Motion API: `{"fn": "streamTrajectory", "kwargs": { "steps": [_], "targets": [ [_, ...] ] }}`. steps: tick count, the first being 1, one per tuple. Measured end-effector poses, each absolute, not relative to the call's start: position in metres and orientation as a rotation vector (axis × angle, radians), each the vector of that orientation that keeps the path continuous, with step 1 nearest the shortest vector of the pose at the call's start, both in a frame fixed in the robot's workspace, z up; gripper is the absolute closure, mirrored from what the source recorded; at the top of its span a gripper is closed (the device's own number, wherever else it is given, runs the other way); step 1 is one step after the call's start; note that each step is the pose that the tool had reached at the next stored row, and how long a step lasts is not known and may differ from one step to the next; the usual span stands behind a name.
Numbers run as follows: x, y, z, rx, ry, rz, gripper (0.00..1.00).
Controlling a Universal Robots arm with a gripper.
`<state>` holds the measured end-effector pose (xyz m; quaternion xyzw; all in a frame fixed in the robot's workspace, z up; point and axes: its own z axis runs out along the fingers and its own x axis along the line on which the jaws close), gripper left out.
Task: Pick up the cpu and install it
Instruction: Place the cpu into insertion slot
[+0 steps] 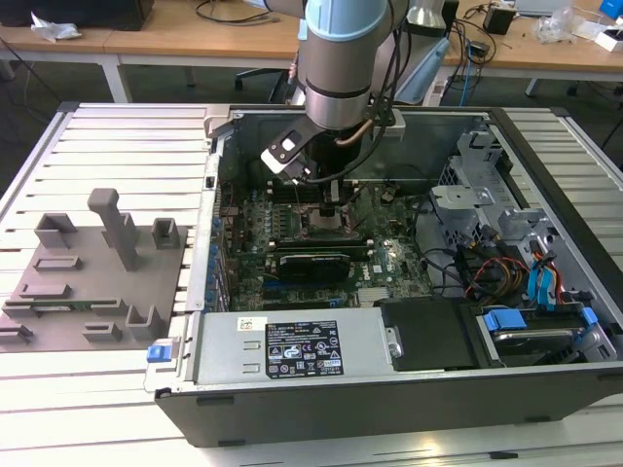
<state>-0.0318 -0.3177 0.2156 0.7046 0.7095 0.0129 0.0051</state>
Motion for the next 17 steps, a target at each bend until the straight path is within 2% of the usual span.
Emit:
{"fn": "streamTrajectory", "kwargs": {
  "steps": [17],
  "targets": [
    [-0.0318,-0.3177,0.206,2.207,2.222,0.042,0.89]
  ]
}}
